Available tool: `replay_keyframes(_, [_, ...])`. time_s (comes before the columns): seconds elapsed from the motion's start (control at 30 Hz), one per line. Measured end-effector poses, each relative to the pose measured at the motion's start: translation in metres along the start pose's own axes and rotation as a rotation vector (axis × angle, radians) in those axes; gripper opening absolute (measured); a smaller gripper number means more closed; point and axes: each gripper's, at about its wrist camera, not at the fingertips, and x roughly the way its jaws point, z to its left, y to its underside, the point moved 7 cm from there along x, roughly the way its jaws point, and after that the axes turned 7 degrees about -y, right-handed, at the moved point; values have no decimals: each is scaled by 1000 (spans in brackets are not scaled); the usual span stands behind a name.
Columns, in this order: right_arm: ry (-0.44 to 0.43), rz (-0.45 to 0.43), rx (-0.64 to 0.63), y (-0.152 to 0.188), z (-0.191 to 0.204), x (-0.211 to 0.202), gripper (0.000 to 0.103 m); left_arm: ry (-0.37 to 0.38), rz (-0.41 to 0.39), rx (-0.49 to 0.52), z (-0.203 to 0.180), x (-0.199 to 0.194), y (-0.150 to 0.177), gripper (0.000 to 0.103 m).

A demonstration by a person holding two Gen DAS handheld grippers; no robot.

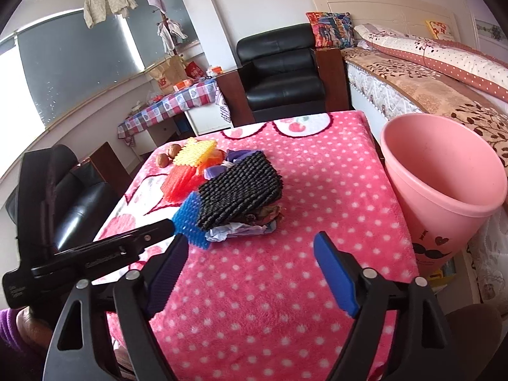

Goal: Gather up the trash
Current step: 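Move both open tools back over the table, then grasp the blue mesh pad with the left tool while the right tool grasps the black mesh pad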

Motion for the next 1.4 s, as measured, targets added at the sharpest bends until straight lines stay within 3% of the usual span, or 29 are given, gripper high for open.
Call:
replay_keyframes(0.37, [11,40,22,3,-5,9,84,-11,13,-25,5,19,-9,41])
replay_keyframes(0.57, [-36,77,53,4,-8,23,84,4,30,-34,10,28,-10,16])
replay_keyframes(0.67, [-51,86,67,4,-8,28,77,15,30,-56,16,27,-10,7])
replay_keyframes(0.8, [-48,83,95,-3,-13,33,64,33,20,-66,24,21,-10,6])
replay_keyframes(1.0, [-72,82,135,-20,-17,46,54,53,-23,-59,30,5,-14,6])
replay_keyframes(1.27, [-29,111,164,-30,-26,68,53,72,-54,-59,32,-6,-17,6])
replay_keyframes(1.4, [-23,128,164,-31,-27,77,45,78,-59,-49,31,-7,-18,6])
